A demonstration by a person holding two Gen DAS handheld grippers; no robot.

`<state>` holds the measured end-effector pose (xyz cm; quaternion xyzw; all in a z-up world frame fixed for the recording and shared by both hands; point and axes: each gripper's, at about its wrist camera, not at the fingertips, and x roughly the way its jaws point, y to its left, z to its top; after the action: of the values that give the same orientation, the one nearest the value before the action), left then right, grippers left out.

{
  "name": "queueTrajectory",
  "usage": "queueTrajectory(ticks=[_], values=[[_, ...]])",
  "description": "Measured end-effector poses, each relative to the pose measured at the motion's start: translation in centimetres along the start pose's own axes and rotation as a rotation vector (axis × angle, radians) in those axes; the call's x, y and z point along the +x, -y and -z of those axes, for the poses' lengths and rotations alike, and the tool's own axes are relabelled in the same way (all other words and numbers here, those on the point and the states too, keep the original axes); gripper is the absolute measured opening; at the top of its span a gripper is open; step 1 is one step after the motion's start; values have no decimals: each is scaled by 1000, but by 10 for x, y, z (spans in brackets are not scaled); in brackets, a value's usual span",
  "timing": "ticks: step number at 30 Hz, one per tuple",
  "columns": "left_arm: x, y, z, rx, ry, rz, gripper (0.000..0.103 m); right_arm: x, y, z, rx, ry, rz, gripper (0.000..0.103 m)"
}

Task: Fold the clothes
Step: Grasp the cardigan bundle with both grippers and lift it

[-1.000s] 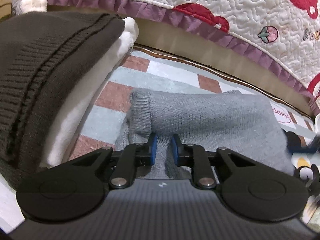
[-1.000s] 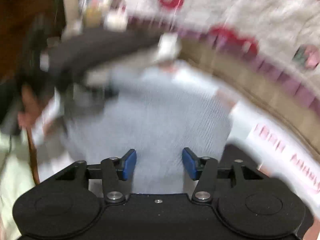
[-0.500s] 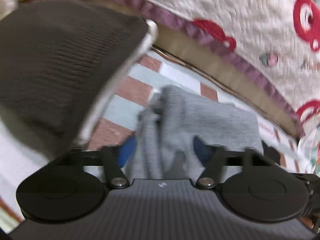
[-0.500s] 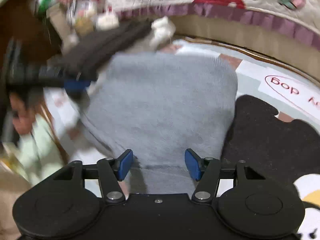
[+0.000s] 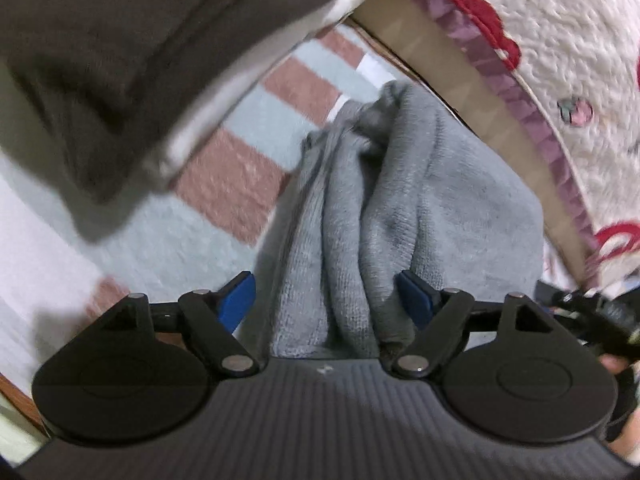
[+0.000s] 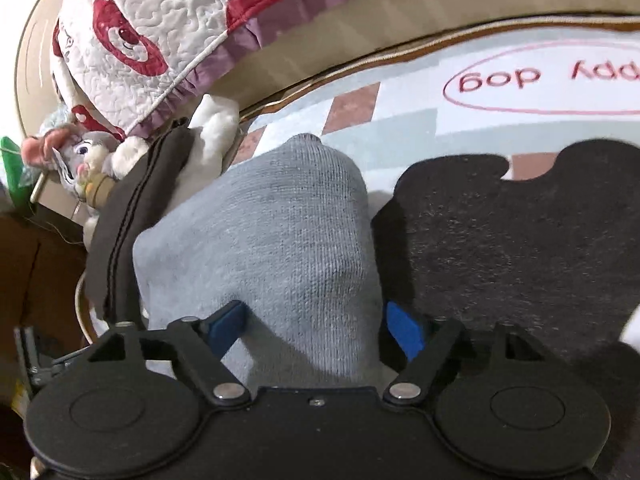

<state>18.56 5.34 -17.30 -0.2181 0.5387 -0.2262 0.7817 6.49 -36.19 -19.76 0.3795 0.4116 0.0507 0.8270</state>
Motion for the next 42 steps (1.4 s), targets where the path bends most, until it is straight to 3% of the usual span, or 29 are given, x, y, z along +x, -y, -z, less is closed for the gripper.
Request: queueTrajectory(ticks=[3, 5, 6, 8, 10, 11, 13, 16, 18, 22, 23, 28, 30, 31, 34, 38, 42], values=[[7, -14, 1, -96, -14, 62, 87, 14, 7, -4, 43, -19, -51, 89], [8, -10, -2, -71, 2, 71, 83, 21, 10, -8, 53, -30, -76, 90], [9, -6, -2, -31, 13, 88, 56, 25, 10, -9, 48, -31, -85, 89], [4, 6, 2, 34, 53, 83, 42, 23, 1, -12, -23, -19, -82, 77], [-8, 31, 11, 188, 112, 41, 35, 14, -22, -17, -215, 1, -60, 68], [-14, 44, 16, 269, 143, 17, 35, 8, -35, -19, -319, 10, -54, 68], [-18, 59, 22, 320, 151, 9, 35, 2, -52, -23, -450, 14, -45, 68], [-6, 57, 23, 265, 113, -39, 39, 9, -54, -34, -492, -43, 1, 69], [-1, 47, 18, 215, 95, -26, 44, 17, -43, -40, -440, -76, 26, 70], [5, 20, 6, 37, 59, 49, 62, 13, -24, -42, -342, -74, -29, 72], [10, 14, 3, -1, 52, 65, 63, 12, -21, -41, -323, -77, -38, 73], [29, 9, -7, -48, 53, 146, 73, 13, -3, -47, -227, -146, -97, 75], [33, 13, -6, -6, 61, 151, 68, 16, 1, -51, -207, -175, -114, 76], [34, 16, -6, 19, 62, 149, 56, 19, 3, -52, -200, -182, -122, 78], [29, 19, -7, 69, 69, 153, 44, 29, 10, -52, -164, -198, -146, 84], [26, 18, -9, 76, 65, 165, 46, 46, 15, -50, -115, -209, -165, 89], [36, 11, -10, 18, 44, 181, 56, 57, 5, -49, -146, -194, -161, 88]])
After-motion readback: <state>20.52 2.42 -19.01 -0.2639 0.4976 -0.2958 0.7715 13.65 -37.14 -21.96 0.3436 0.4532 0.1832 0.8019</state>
